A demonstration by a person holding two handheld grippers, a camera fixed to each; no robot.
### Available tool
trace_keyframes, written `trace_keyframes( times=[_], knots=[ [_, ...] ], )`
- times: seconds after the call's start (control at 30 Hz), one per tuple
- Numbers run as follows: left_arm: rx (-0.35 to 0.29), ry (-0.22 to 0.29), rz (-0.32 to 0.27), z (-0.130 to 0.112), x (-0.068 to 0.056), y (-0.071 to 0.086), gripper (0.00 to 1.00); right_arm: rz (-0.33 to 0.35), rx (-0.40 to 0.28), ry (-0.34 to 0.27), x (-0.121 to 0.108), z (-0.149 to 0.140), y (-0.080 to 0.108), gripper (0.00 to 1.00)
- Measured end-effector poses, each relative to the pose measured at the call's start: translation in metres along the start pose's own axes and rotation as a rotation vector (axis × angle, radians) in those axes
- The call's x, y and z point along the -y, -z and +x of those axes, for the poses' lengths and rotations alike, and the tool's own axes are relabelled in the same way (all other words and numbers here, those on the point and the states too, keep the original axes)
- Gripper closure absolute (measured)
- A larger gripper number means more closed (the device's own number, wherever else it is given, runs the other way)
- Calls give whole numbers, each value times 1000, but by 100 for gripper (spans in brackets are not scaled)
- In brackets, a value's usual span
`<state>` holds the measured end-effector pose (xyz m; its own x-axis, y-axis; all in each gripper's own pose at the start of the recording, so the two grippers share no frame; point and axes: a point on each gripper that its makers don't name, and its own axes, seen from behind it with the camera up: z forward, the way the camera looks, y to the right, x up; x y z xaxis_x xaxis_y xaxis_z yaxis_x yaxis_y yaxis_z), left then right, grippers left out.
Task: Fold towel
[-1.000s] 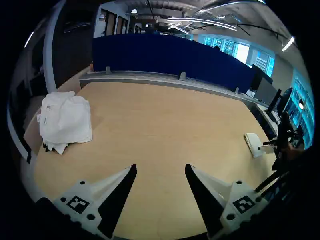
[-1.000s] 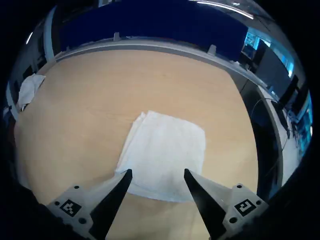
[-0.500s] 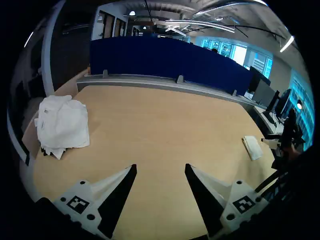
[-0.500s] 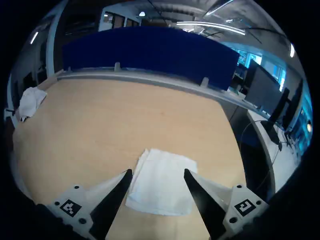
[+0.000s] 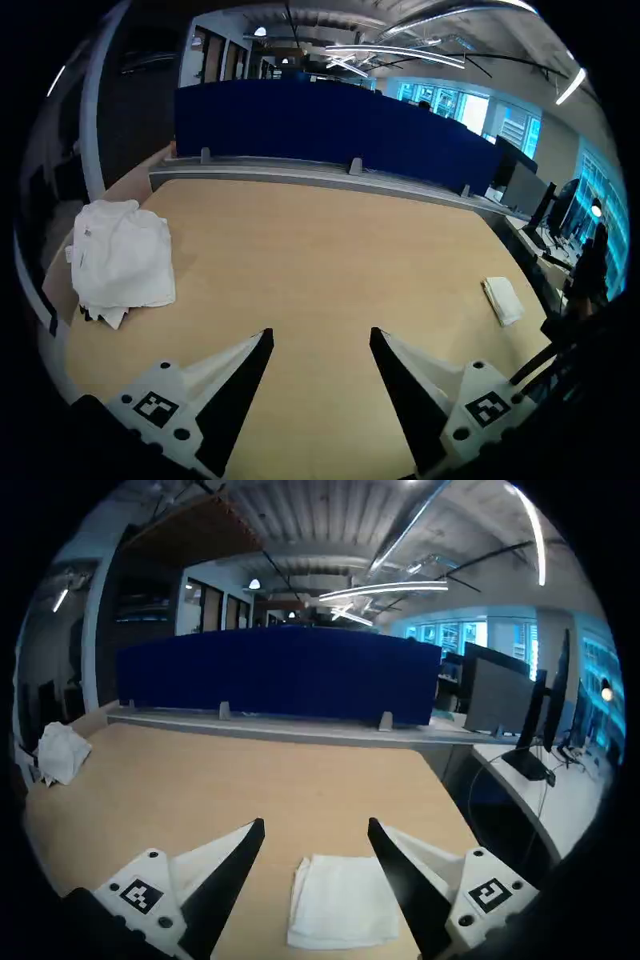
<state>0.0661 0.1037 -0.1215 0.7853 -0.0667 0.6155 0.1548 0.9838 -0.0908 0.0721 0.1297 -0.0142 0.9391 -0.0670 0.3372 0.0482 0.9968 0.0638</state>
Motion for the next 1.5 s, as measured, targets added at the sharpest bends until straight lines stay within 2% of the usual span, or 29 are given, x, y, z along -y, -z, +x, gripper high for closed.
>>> trace_keyframes(
  times=[0.37, 0.53, 0.77, 0.97, 1.27, 1.5],
  knots=[
    [-37, -6, -4, 12, 4, -5, 11, 4, -38, 19, 10, 22, 1, 0],
    [-118, -3, 8, 35, 11, -5, 11, 4, -78, 18, 19, 43, 2, 0],
    [-262, 5, 12, 83, 21, -5, 11, 13, -132, 40, 42, 73, 7, 0],
    [-383, -17, 38, 123, 35, -3, 11, 14, -157, 47, 61, 89, 8, 0],
    [-478, -41, 42, 160, 48, -1, 11, 36, -188, 20, 93, 107, 9, 0],
    [-525, -65, 49, 176, 53, -2, 11, 44, -210, 9, 117, 120, 2, 0]
  ],
)
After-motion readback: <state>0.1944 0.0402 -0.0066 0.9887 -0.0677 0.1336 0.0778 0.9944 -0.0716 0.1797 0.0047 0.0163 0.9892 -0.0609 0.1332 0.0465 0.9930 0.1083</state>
